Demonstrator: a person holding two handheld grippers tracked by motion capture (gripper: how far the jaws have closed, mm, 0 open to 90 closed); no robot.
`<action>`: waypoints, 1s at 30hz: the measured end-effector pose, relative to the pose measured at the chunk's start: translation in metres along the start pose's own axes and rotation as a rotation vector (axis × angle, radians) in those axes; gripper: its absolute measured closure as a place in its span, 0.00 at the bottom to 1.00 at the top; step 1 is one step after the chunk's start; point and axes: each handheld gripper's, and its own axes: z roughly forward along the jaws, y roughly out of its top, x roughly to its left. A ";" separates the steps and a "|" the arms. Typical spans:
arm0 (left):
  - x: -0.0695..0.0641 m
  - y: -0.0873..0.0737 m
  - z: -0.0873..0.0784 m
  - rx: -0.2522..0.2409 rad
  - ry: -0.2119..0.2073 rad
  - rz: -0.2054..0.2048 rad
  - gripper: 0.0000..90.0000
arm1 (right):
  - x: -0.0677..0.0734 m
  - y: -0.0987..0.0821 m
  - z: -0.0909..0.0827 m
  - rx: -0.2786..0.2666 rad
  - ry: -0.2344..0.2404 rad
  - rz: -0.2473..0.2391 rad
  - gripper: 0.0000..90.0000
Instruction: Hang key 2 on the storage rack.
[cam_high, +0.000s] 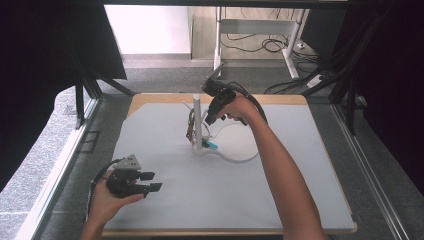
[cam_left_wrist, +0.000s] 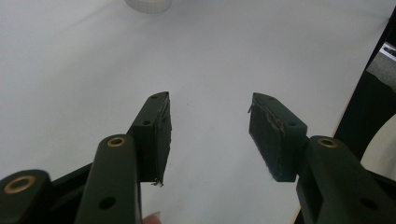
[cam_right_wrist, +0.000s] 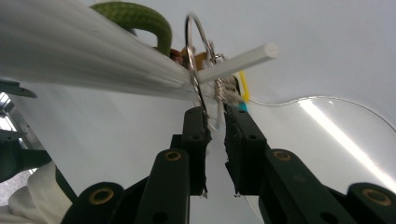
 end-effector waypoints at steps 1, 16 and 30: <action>0.000 0.000 0.000 0.001 0.001 0.000 0.55 | 0.000 -0.002 -0.002 -0.009 0.000 0.003 0.86; -0.006 0.004 0.003 0.014 0.012 0.020 0.55 | -0.009 -0.083 -0.051 -0.184 -0.031 -0.007 0.70; -0.009 0.005 0.007 0.033 0.027 0.020 0.54 | -0.029 -0.229 -0.035 -0.375 -0.015 -0.010 0.56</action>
